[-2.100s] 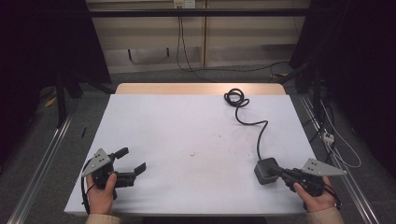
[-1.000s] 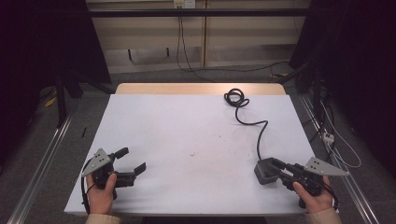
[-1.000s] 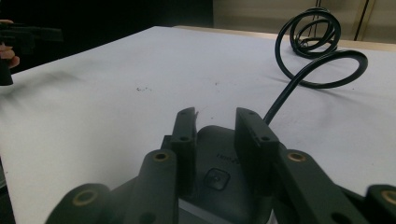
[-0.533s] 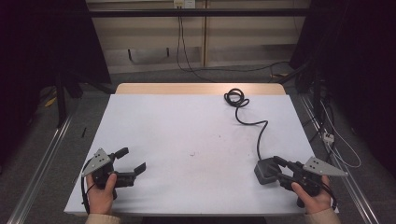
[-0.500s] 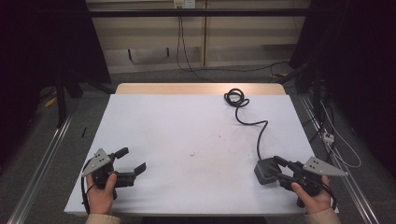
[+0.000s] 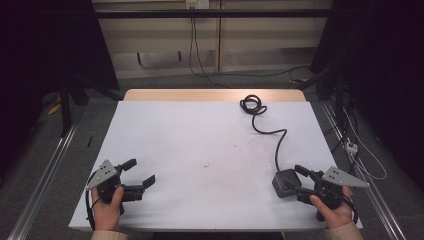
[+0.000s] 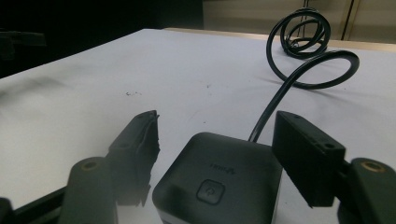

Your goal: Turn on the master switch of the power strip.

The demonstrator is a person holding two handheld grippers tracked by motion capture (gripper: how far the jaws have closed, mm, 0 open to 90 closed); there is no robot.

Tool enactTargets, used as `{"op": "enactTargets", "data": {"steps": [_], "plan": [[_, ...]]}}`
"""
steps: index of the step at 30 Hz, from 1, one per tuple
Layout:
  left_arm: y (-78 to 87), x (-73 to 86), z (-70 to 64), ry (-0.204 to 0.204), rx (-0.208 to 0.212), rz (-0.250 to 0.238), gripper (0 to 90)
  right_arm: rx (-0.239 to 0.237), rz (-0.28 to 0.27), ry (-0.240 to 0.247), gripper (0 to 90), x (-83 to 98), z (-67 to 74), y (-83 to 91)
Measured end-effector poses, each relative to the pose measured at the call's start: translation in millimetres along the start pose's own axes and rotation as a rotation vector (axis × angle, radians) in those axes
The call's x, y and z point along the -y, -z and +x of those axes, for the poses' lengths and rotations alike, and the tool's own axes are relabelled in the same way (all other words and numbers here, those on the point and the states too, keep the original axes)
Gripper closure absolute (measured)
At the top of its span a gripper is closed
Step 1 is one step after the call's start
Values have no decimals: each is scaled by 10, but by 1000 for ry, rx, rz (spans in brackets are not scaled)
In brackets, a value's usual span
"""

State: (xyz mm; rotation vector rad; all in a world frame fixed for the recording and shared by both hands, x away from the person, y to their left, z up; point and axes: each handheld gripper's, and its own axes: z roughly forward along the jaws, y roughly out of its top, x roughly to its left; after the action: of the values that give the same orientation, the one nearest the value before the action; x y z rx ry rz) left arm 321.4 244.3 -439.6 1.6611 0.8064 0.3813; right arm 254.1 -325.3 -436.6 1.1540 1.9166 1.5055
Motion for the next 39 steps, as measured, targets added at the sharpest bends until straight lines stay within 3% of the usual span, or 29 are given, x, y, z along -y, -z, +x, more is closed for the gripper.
{"op": "enactTargets", "data": {"steps": [17, 39], "plan": [[6, -2, 0, 5, -1, -7, 34, 37, -7, -5, 122, 13, 14, -88], [16, -5, 3, 1, -3, -8, 34, 55, -57, 3, 83, -7, 93, -201]]}}
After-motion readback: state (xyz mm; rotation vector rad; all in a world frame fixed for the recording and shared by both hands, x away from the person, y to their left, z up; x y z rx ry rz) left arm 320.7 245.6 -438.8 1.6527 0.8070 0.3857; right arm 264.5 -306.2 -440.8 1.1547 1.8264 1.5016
